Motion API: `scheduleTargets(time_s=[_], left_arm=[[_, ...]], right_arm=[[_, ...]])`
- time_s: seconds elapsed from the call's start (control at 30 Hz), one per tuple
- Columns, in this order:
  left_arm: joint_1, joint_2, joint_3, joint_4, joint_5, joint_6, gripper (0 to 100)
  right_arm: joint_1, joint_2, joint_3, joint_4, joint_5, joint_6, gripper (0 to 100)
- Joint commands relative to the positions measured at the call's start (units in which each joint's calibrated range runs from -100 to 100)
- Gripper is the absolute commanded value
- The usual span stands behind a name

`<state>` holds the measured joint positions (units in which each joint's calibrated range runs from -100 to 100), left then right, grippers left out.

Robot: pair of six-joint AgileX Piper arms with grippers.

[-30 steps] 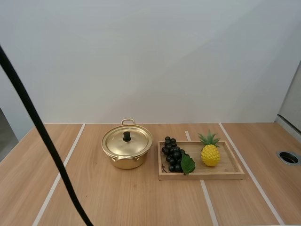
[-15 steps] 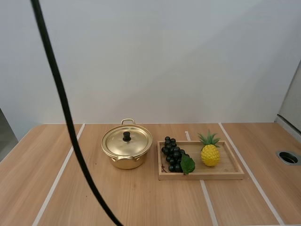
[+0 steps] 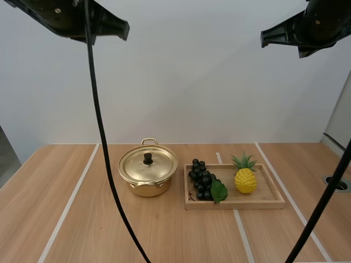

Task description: Open the pot, put the pineapple inside, and close it

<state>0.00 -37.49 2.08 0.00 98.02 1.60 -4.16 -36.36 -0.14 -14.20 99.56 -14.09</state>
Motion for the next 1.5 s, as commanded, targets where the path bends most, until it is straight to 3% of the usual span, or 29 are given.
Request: scheduleTargets(time_s=[0.0, 0.37, 0.53, 0.6, 0.83, 1.0, 1.1, 1.37, 1.47], left_arm=[[0.0, 2.24, 3.68, 0.0, 0.77, 1.27, 0], [0.0, 10.84, 15.24, -6.52, -1.51, 4.38, 0], [0.0, 14.46, 21.03, -8.4, -9.41, 9.08, 0], [0.0, 15.68, 22.83, -8.87, -13.23, 9.96, 0], [0.0, 21.42, 25.0, -11.91, -17.38, 11.99, 0], [0.0, 25.16, 25.0, -17.53, -16.05, 16.42, 3], [0.0, 27.16, 25.0, -20.36, -15.92, 18.8, 14], [-0.07, 32.05, 25.0, -21.2, -14.62, 21.8, 74], [-0.07, 33.48, 25.0, -21.41, -14.62, 23.14, 86]], right_arm=[[-0.22, 1.89, 1.61, 1.2, 0.44, -2.49, 0], [-0.22, 5.14, 17.48, 3.93, 0.44, -3.17, 0], [-0.22, 5.4, 25.89, 4.59, -7.81, -11.38, 0], [-0.22, 5.4, 28.1, 4.59, -11.42, -11.63, 0], [-0.22, 5.4, 31.14, 7.14, -19.04, -11.97, 0], [-0.22, 7.09, 31.26, 9.34, -18.99, -13.55, 0], [-0.22, 8.75, 31.26, 9.67, -18.52, -13.55, 0], [-0.22, 12.7, 31.26, 10.97, -17.1, -13.55, 0], [-0.22, 13.91, 31.26, 10.97, -16.76, -13.55, 0]])
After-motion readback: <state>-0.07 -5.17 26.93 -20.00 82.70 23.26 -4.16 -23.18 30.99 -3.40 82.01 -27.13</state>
